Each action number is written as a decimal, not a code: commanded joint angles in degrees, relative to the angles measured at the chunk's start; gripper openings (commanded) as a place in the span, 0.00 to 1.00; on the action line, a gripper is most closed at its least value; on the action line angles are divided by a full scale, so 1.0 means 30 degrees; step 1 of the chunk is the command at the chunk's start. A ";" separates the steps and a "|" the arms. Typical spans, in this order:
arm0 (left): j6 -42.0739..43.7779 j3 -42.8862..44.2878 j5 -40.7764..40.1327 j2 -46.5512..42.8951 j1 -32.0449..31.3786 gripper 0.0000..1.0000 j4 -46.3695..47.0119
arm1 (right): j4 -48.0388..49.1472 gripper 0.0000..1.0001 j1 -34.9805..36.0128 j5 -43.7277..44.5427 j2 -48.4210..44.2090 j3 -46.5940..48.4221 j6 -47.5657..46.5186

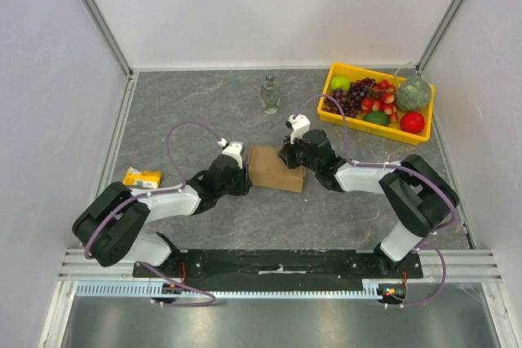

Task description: Fold the paper box

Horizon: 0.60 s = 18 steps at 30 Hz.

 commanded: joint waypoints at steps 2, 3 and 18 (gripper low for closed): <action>-0.0619 0.1105 -0.3380 0.0591 -0.0046 0.45 -0.1457 | -0.1152 0.23 -0.0010 -0.0374 -0.0128 0.0603 0.0043; -0.0707 0.1163 -0.3499 0.0446 -0.0046 0.45 -0.1663 | -0.1357 0.22 0.0019 -0.0433 -0.0361 0.0661 0.0072; -0.2200 -0.1767 -0.3701 -1.2352 0.0012 0.38 -0.4910 | -0.4491 0.24 -0.0361 0.0591 -0.2562 0.2769 -0.0455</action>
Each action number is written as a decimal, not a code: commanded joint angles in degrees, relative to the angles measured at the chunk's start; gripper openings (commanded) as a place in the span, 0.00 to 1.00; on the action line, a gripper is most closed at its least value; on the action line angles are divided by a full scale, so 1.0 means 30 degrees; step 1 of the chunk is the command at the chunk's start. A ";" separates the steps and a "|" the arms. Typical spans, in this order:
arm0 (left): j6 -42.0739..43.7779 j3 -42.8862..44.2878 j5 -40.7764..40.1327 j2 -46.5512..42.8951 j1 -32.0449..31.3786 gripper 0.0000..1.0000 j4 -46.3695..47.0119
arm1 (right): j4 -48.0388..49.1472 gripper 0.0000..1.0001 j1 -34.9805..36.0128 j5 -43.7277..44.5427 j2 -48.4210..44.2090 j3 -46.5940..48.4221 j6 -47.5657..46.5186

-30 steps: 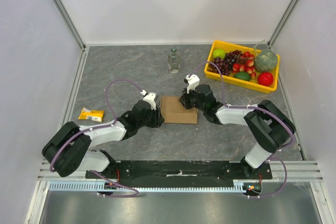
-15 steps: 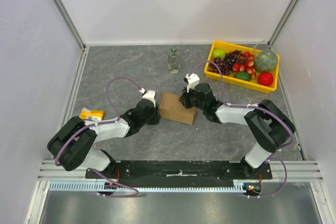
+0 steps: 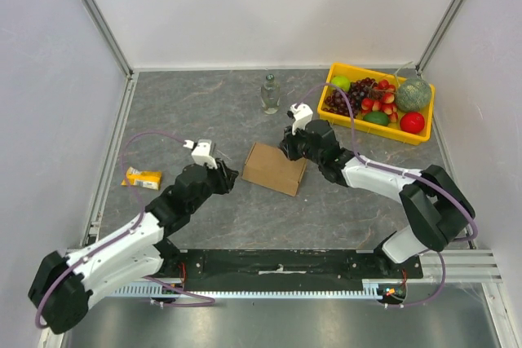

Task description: Fold the paper box

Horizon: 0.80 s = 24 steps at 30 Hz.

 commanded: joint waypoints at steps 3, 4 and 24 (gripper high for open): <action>-0.1576 0.0180 -0.2476 -0.3232 0.0013 0.32 -0.2792 | -0.1383 0.24 -0.0326 0.0745 0.0303 0.1854 -0.0433; -0.1635 0.0268 -0.2623 -0.3438 0.0013 0.31 -0.2997 | -0.1530 0.24 -0.0355 0.0745 0.0508 0.2117 -0.0462; -0.2573 -0.1663 -0.2979 -0.4788 0.1301 0.02 -0.2620 | -0.5953 0.20 -0.0414 0.1827 0.6599 0.9468 -0.0932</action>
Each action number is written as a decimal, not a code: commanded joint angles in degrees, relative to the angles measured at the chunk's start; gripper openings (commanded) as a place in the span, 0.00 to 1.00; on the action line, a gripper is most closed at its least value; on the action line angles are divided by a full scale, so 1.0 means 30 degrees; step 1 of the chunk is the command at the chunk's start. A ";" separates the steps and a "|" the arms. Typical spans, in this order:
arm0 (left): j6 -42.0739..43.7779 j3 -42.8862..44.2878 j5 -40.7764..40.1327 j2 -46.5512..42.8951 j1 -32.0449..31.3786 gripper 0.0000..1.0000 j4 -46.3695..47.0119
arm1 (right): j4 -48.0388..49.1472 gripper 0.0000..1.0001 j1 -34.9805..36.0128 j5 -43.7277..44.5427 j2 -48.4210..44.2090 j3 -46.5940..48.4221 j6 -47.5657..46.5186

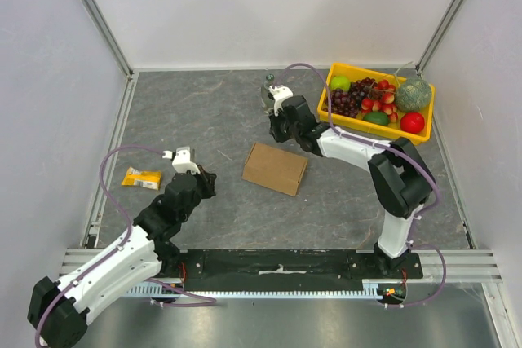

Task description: Fold the paper box

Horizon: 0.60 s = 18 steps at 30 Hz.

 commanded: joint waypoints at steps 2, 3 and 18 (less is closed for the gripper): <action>-0.1088 -0.1067 0.0835 -0.0220 0.0530 0.02 0.1396 | -0.1894 0.20 0.0052 0.1451 0.2248 0.2901 0.0118; -0.1088 -0.1185 0.1010 -0.0219 0.0617 0.02 0.1485 | -0.2163 0.20 0.0082 0.1598 0.2745 0.3342 0.0235; -0.0355 -0.1977 0.1597 -0.0835 0.1262 0.02 0.1982 | -0.3572 0.14 0.0902 -0.4401 0.6764 0.7126 -0.1637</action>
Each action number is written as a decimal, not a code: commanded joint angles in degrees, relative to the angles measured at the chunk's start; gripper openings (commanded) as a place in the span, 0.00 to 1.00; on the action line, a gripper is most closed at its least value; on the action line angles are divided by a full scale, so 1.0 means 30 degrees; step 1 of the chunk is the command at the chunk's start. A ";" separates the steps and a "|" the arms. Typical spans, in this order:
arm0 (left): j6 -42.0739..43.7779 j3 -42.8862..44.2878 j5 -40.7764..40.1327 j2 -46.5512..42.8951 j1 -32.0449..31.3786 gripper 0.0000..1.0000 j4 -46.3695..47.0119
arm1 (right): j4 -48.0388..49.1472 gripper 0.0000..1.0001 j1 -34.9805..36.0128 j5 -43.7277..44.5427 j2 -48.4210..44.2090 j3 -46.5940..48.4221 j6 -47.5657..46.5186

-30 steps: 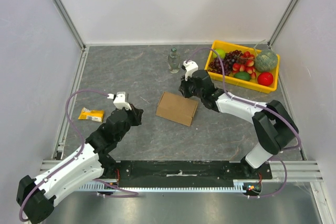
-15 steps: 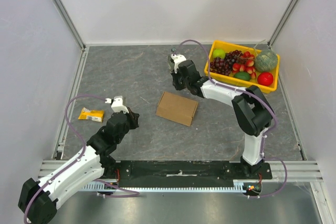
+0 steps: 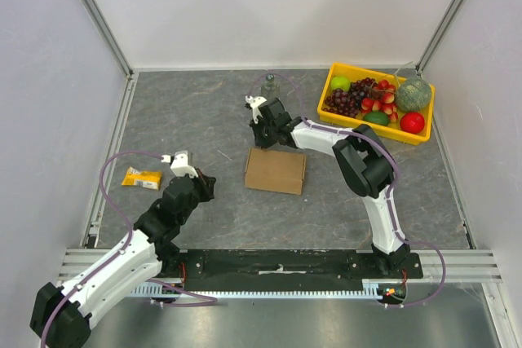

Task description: Fold the paper box

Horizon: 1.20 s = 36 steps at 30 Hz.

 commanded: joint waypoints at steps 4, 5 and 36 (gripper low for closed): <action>0.0002 -0.0287 0.0484 0.0091 0.0264 0.02 0.1467 | -0.0002 0.13 0.0094 -0.4349 -0.0151 0.0721 -0.1642; 0.0031 -0.0258 0.0484 0.0150 0.0236 0.02 0.1467 | -0.0030 0.13 0.0065 -0.3998 -0.0209 0.0662 -0.1584; -0.0759 0.1910 0.3295 0.1264 0.0323 0.02 -0.0963 | -0.4368 0.09 -0.0873 0.5148 -0.7794 -0.8942 0.1285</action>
